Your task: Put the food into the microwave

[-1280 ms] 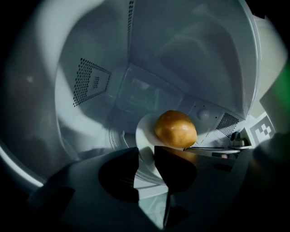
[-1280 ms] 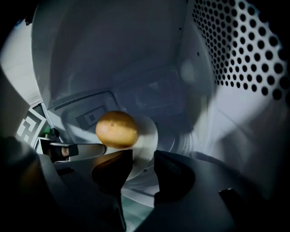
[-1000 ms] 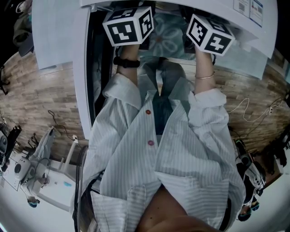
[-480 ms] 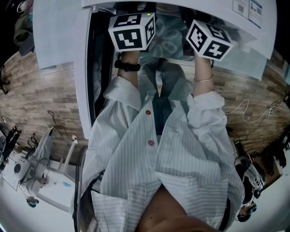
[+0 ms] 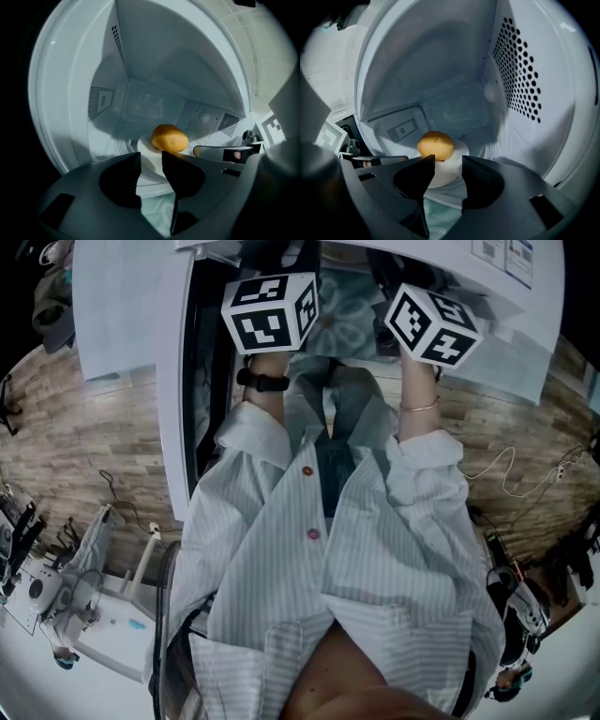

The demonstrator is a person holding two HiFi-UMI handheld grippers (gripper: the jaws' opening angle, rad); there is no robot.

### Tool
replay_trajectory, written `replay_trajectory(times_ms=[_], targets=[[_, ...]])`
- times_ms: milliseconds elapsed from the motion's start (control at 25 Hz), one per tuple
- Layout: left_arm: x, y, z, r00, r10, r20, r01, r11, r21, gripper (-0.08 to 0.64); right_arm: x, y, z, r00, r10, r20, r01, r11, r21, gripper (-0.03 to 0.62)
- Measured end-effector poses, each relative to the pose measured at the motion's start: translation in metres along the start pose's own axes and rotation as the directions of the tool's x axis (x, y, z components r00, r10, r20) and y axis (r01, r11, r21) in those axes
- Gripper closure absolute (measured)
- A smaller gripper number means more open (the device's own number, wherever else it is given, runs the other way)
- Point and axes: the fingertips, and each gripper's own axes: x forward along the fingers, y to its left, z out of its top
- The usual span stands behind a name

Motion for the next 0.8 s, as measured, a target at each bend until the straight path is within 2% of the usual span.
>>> replay_trajectory(times_ms=[400, 600, 800], targets=[[-0.023, -0.013, 0.008, 1.000, -0.001, 0.017, 0.001, 1.000, 0.002, 0.429, -0.014, 0.021, 0.004, 0.997, 0.079, -0.005, -0.078, 0.996, 0.031, 0.413], [-0.048, -0.028, 0.017, 1.000, 0.011, 0.026, -0.011, 1.000, -0.016, 0.430, -0.033, 0.041, 0.008, 0.987, 0.155, -0.042, -0.154, 0.988, 0.013, 0.417], [-0.078, -0.047, 0.036, 0.999, 0.008, 0.043, -0.007, 1.000, -0.028, 0.431, -0.055, 0.065, 0.024, 0.975, 0.212, -0.073, -0.214, 0.977, -0.024, 0.452]])
